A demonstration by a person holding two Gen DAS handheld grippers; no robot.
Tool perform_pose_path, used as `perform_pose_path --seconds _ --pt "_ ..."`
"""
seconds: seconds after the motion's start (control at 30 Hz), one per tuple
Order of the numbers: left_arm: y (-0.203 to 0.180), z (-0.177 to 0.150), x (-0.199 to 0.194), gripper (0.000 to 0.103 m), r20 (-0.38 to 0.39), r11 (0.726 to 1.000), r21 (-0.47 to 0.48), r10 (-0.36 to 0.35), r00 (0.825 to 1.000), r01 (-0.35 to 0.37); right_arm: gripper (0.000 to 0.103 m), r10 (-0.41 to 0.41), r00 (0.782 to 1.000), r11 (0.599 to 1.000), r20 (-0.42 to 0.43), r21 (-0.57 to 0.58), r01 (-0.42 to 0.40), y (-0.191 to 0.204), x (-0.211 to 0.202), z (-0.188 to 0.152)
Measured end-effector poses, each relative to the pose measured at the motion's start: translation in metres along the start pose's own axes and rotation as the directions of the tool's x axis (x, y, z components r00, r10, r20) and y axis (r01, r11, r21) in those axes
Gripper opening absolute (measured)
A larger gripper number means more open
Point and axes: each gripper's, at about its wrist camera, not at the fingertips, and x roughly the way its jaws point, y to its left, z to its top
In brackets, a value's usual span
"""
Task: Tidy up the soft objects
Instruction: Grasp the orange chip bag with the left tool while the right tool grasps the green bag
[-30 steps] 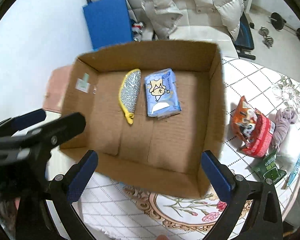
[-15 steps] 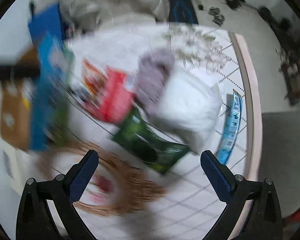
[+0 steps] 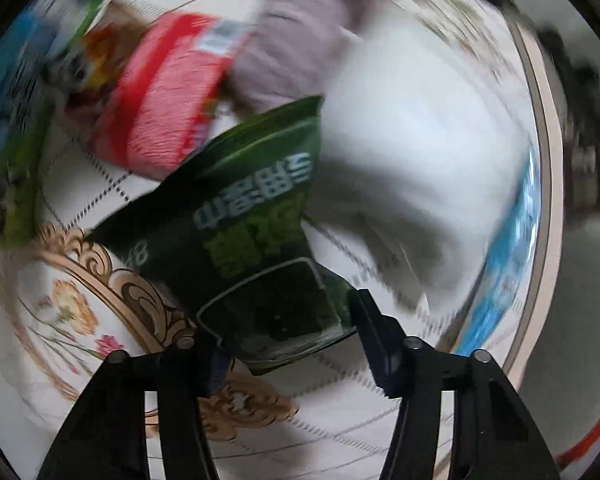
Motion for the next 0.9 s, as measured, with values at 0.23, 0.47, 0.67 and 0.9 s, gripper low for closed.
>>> perform_pose_path --seconds 0.23,0.47,0.67,0.9 --pt "-0.007 0.01 0.036 0.1 -0.066 0.998 0.032 0.064 0.996 -0.062 0.056 0.305 0.952 0.852 -0.037 0.457 -0.256 -0.066 0.012 -0.051" --pt "-0.005 0.011 0.057 0.099 -0.105 0.998 0.034 0.063 0.992 -0.059 0.079 0.33 0.944 0.836 0.013 0.461 -0.299 -0.079 0.001 -0.06" --pt "0.0 0.008 0.072 0.038 -0.17 1.0 -0.013 -0.008 0.985 0.006 0.079 0.295 0.955 0.875 -0.015 0.406 -0.264 -0.066 0.002 -0.035" --pt "0.01 -0.009 0.059 0.033 -0.103 0.998 -0.061 -0.041 0.994 0.035 0.04 0.223 0.974 0.888 -0.033 0.419 -0.189 -0.057 0.013 -0.026"
